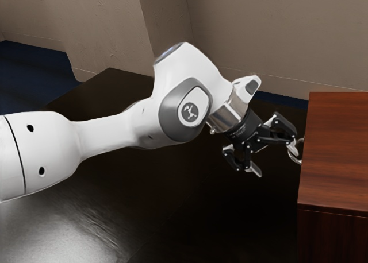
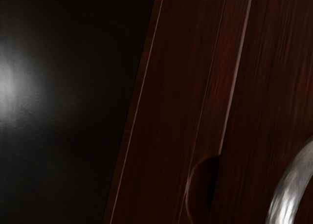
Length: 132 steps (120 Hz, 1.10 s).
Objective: Pull the drawer handle with one arm to open the drawer
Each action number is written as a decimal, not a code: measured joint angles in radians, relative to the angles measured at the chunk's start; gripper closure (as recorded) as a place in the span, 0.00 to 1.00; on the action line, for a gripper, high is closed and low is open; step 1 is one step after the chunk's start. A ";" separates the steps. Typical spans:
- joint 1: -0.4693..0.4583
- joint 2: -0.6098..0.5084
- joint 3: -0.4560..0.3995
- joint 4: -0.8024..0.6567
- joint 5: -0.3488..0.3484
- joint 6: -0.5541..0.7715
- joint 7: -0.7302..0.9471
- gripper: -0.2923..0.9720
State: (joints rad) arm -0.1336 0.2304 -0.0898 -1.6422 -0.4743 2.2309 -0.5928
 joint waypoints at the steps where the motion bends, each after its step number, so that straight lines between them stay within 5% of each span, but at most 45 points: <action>1: 0.000 0.000 0.001 0.000 0.001 0.000 0.000 0.23; 132: 0.005 -0.146 0.013 -0.130 0.165 0.008 -0.046 0.23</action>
State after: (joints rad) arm -0.1291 0.0848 -0.0768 -1.7724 -0.3097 2.2388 -0.6393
